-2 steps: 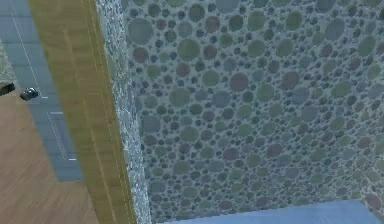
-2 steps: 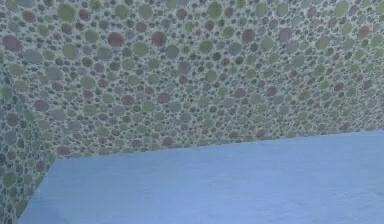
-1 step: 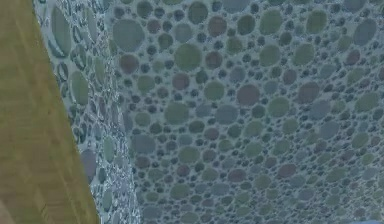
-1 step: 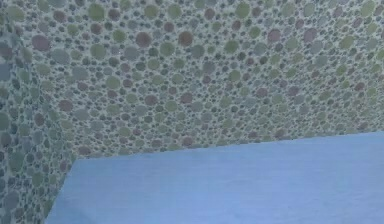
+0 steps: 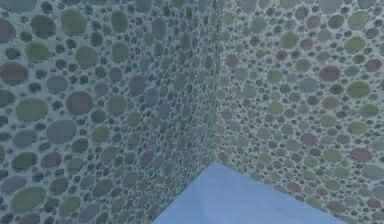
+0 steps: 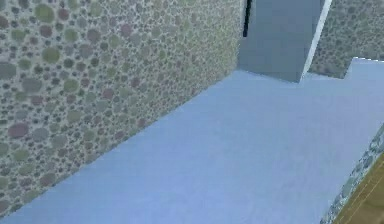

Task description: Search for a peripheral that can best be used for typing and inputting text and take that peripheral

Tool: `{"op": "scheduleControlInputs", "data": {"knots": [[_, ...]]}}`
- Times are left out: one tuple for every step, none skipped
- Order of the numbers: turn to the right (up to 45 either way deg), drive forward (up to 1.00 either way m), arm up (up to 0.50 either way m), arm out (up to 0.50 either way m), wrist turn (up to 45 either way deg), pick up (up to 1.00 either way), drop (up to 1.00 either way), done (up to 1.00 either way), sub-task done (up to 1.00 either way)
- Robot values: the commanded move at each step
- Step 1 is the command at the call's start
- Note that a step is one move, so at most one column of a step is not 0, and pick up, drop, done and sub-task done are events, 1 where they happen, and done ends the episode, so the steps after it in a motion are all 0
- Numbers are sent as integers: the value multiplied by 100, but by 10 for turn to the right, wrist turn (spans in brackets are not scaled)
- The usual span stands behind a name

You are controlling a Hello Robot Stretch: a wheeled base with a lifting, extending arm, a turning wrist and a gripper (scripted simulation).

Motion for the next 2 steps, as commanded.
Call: {"op": "scheduleControlInputs", "data": {"knots": [[450, 0, 0, 0, 0, 0, 0, 0, 0], [360, 0, 0, 0, 0, 0, 0, 0, 0]]}}
